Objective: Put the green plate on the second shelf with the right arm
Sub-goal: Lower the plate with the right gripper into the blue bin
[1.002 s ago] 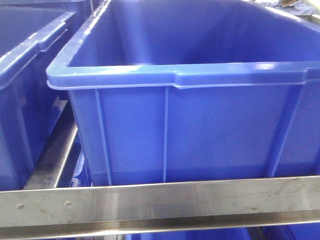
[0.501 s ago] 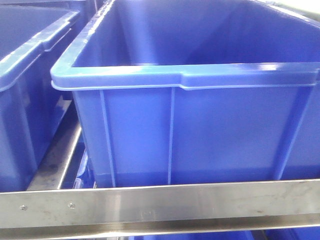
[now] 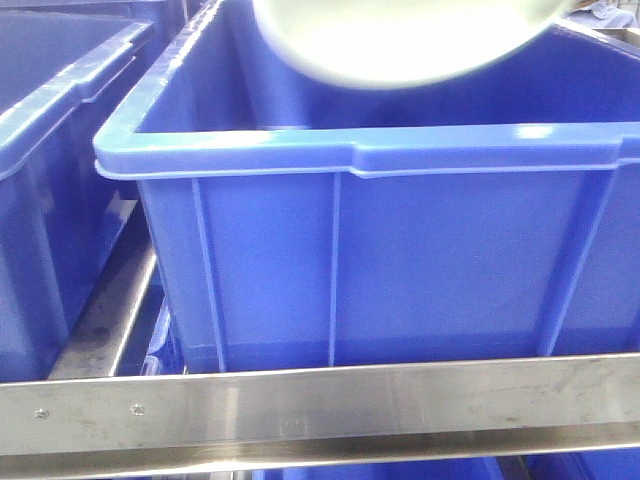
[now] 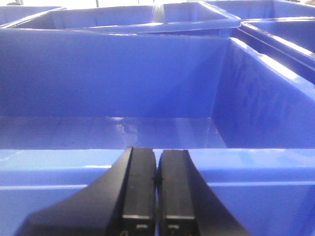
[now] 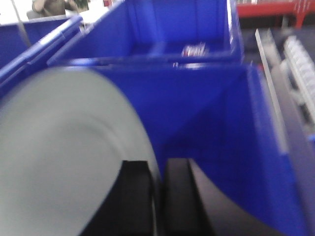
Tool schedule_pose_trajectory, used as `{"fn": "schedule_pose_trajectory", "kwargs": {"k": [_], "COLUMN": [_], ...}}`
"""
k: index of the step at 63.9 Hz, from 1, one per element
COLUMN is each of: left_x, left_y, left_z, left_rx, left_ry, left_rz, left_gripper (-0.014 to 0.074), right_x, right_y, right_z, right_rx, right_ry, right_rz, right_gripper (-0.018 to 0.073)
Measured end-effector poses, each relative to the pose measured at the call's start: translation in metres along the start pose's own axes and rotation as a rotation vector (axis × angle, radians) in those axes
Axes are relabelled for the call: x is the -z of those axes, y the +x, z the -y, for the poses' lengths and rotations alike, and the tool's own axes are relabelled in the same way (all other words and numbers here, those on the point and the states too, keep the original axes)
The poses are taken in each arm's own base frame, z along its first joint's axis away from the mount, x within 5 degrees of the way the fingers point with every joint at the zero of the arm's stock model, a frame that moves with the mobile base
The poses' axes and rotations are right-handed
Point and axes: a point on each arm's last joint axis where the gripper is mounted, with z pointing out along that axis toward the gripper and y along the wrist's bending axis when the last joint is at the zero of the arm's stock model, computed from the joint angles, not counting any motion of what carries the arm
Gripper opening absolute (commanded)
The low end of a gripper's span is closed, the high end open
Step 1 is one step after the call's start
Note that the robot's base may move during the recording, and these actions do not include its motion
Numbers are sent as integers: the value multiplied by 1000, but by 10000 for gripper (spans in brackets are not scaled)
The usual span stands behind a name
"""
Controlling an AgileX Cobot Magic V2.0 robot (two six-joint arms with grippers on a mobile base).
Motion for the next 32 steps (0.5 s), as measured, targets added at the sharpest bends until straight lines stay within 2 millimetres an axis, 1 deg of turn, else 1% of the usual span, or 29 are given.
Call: {"fn": "schedule_pose_trajectory", "kwargs": {"k": [4,11,14,21,24,32], "left_x": [0,0,0,0,0,0], "left_y": [0,0,0,0,0,0], "left_z": [0,0,0,0,0,0], "left_rx": [0,0,0,0,0,0], "left_ry": [0,0,0,0,0,0], "left_rz": [0,0,0,0,0,0], "left_gripper": [130,130,130,130,130,130], "right_x": [-11,-19,-19,-19,-17,-6], "right_y": [-1,-3,-3,-1,-1,-9], "right_z": [0,0,0,1,1,0], "right_rx": [-28,-52,-57,-59,-59,-57], "right_ry": [2,3,4,12,18,34], "right_rz": [-8,-8,-9,-31,-47,-71], "right_gripper": [370,335,281,30,68,50]}}
